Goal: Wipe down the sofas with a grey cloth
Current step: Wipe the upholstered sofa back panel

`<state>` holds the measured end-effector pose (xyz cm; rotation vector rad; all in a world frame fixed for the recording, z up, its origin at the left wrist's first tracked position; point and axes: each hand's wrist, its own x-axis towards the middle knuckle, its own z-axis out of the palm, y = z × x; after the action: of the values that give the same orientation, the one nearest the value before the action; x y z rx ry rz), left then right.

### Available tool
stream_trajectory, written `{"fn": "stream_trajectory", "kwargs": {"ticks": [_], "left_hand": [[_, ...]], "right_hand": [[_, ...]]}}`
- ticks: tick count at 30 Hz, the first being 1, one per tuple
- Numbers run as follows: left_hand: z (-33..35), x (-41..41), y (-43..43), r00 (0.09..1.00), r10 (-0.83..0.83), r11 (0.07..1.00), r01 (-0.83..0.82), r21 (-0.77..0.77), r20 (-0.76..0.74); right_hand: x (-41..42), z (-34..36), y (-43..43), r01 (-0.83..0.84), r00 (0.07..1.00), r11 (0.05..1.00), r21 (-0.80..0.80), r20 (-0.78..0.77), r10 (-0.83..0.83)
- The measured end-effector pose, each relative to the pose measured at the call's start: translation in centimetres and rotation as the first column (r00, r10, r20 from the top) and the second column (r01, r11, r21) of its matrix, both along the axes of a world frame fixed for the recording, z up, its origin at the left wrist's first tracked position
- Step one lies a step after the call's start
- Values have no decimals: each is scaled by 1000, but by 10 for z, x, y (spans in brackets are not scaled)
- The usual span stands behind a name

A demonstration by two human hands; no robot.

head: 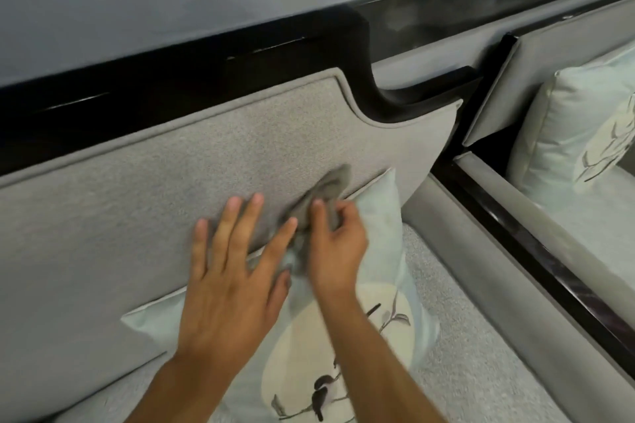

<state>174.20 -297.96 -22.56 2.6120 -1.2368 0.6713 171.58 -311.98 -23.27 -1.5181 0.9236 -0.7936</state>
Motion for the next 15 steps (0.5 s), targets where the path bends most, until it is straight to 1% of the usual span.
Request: {"fn": "stream_trajectory", "kwargs": {"ticks": [2,3,4,6,7,8,9,11,12,13,15], "left_hand": [[-8,-4,24,996,92,996,-92,-3,23],[-9,-3,35,990,130,991,-130,-17,49],[-8,-1,46,985,157,987,-155,-31,77],[-2,2,67,979,179,983,-176,-42,101],[2,5,77,978,185,982,-181,-46,99],[5,6,87,976,194,981,-190,-49,102],[7,8,96,973,205,978,-200,-54,106],[10,9,115,966,232,972,-226,-61,118],[11,10,124,961,247,968,-241,-67,121],[13,10,133,958,261,964,-252,-79,122],[17,14,149,949,291,954,-278,-113,119]], "right_hand": [[-5,-3,31,-44,999,996,79,5,44],[-3,1,35,0,999,994,106,35,-3],[4,6,33,106,991,986,127,71,-115],[25,21,33,325,926,926,193,135,-353],[34,24,39,370,898,900,231,162,-410],[39,25,52,368,890,891,264,175,-420],[39,20,67,337,906,901,273,164,-389],[25,13,96,222,957,941,255,128,-260],[19,10,99,190,967,948,255,116,-225],[20,10,94,216,963,942,258,103,-249],[33,15,78,342,913,887,309,113,-391]]}}
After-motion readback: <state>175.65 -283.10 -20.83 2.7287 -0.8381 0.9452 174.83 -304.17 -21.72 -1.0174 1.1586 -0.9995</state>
